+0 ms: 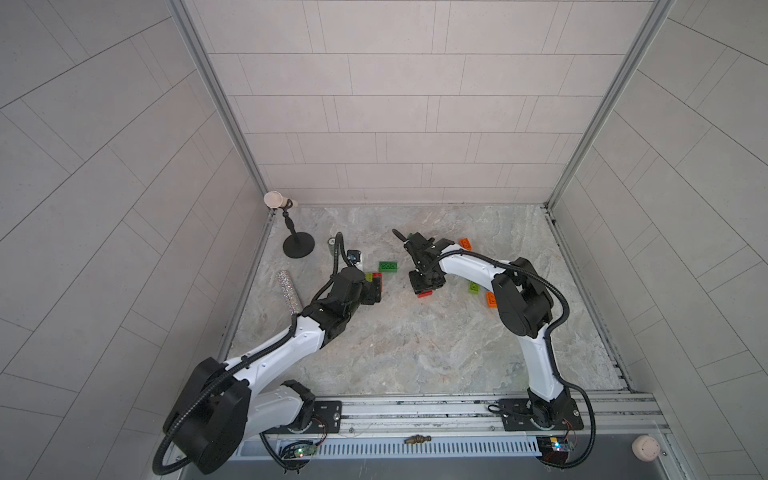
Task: Assemble a rectangle with lego
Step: Pick up the lego brick from the center of the board, then place the lego brick at the center of the board.
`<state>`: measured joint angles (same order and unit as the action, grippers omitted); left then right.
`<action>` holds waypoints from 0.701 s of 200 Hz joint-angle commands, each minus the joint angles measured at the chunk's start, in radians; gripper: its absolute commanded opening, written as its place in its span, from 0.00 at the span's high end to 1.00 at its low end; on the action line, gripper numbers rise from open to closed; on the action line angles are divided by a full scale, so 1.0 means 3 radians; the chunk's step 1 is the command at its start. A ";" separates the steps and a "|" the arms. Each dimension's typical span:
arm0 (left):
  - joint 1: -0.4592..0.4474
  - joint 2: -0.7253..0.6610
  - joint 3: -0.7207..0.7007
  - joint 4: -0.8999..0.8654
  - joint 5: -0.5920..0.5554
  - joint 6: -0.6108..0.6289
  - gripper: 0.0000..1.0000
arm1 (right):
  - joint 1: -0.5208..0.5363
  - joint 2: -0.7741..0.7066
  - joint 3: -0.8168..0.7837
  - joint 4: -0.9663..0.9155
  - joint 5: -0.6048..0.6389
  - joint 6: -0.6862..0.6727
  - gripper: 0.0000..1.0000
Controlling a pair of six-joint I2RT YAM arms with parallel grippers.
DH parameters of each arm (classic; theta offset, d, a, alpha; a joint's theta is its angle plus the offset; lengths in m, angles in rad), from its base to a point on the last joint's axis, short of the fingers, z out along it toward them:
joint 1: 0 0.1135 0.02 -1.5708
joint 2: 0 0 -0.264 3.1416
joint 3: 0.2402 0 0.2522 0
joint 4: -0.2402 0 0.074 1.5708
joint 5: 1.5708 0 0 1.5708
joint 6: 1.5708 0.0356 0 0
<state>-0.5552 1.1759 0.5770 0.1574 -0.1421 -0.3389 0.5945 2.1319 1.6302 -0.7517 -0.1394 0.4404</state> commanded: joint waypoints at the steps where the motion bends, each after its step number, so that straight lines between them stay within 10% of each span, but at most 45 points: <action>1: -0.0012 0.0009 -0.0172 0.0859 0.0328 0.0167 0.16 | -0.0108 -0.0349 -0.0156 0.0007 -0.0377 0.0085 0.52; 72: -0.0559 0.1082 -0.0318 0.3151 0.0887 0.0644 0.12 | -0.0537 -0.1391 -0.0685 0.0019 -0.1277 0.0334 0.53; 140: -0.0757 0.1432 -0.0091 0.3443 0.1431 0.0797 0.14 | -0.0655 -0.1828 -0.0846 -0.0125 -0.1816 0.0313 0.53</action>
<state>-0.7788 1.5925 0.5220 1.0767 0.1970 -0.1272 0.4091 1.6253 1.3888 -0.7490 -0.5995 0.5426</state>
